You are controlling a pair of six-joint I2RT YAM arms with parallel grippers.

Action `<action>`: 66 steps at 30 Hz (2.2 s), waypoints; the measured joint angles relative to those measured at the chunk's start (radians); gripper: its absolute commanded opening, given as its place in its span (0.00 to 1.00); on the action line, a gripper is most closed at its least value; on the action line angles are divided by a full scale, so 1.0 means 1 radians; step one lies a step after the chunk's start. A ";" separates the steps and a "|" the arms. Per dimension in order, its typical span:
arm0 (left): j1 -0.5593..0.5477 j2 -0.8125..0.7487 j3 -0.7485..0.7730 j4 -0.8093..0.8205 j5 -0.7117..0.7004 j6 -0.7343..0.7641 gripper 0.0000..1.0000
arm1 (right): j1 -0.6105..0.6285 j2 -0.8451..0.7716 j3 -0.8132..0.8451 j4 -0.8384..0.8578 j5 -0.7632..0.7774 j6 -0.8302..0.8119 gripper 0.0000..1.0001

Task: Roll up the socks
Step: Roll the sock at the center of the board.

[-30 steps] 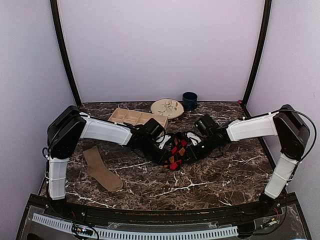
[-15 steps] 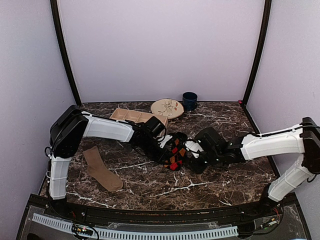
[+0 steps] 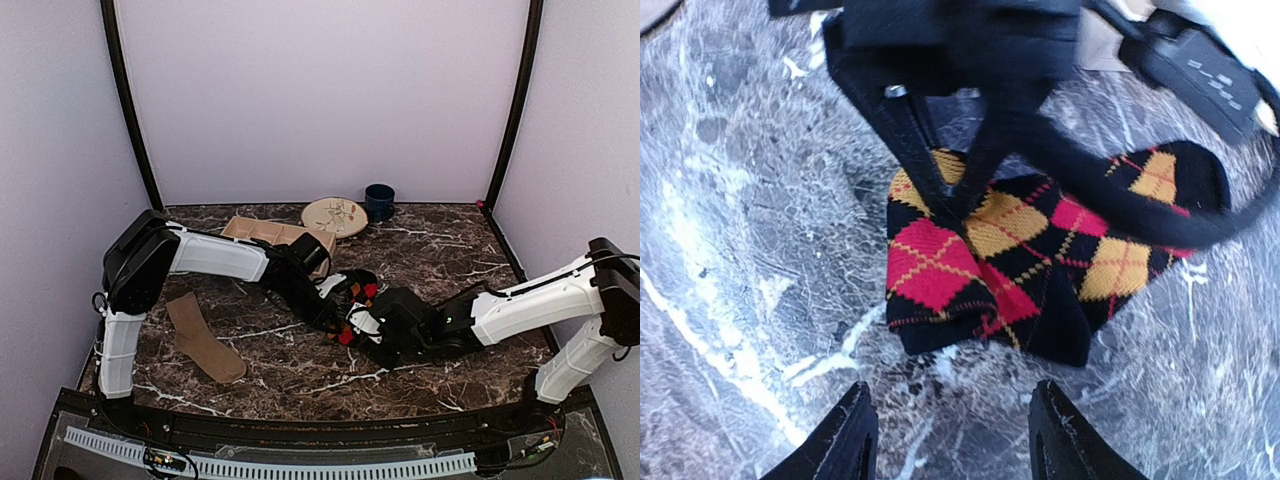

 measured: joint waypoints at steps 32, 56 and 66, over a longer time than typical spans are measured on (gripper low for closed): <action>0.002 0.004 -0.004 -0.035 0.066 0.053 0.00 | 0.110 0.164 0.016 0.157 0.239 -0.151 0.64; 0.013 0.013 0.001 -0.063 0.113 0.095 0.00 | 0.142 0.256 0.066 0.188 0.300 -0.237 0.65; 0.015 0.017 0.004 -0.071 0.127 0.106 0.00 | 0.142 0.280 0.091 0.185 0.266 -0.228 0.52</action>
